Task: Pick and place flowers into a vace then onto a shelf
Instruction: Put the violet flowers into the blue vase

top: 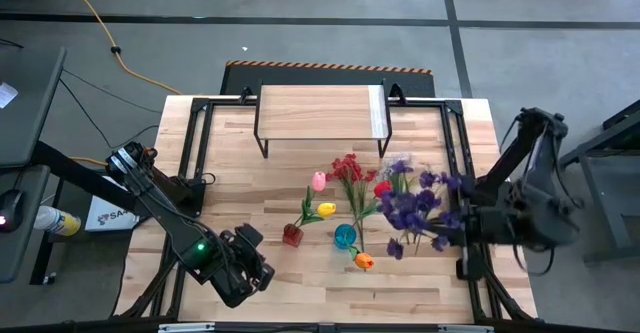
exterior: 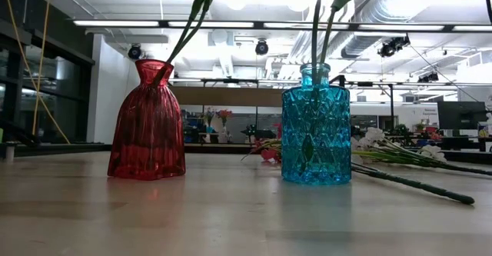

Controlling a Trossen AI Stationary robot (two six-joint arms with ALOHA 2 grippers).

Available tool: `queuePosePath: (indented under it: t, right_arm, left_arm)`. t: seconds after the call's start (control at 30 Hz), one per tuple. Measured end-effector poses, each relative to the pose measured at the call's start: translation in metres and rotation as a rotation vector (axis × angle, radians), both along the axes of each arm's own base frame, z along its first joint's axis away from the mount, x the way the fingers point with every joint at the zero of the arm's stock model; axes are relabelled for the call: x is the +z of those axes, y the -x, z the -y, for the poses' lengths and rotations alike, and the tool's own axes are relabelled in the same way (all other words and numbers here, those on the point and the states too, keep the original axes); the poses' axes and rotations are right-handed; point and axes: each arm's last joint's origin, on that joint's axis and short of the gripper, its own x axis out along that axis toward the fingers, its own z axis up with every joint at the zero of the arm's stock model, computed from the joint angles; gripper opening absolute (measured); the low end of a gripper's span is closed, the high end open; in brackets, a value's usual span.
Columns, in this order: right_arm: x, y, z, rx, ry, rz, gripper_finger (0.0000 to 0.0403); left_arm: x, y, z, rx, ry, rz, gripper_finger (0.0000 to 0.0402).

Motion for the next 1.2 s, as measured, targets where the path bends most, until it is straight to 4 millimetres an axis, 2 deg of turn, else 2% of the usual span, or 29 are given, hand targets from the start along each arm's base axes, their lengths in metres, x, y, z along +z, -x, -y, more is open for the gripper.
queuePosePath:
  t: [0.27,0.4,0.57,0.73,1.0,1.2]
  right_arm:
    - [-0.02,0.019,-0.039,-0.247,-0.043,0.002,0.0]
    - [-0.034,0.018,-0.057,-0.245,-0.08,0.01,0.0]
    - [-0.051,-0.007,-0.066,-0.322,-0.067,0.011,0.0]
    - [-0.066,-0.035,-0.064,-0.415,-0.023,0.001,0.0]
    - [-0.085,-0.083,-0.047,-0.578,-0.005,-0.004,0.0]
    - [-0.094,-0.108,-0.03,-0.675,-0.023,0.004,0.0]
  left_arm:
    - [-0.001,0.011,0.006,-0.04,-0.02,-0.028,0.0074]
    - [-0.002,0.022,0.007,-0.033,-0.054,-0.065,0.0074]
    - [-0.002,0.037,0.016,-0.079,-0.065,-0.083,0.0074]
    - [-0.002,0.051,0.027,-0.132,-0.065,-0.08,0.0074]
    - [-0.002,0.068,0.037,-0.157,-0.054,-0.079,0.0074]
    - [-0.002,0.068,0.036,-0.156,-0.06,-0.082,0.0074]
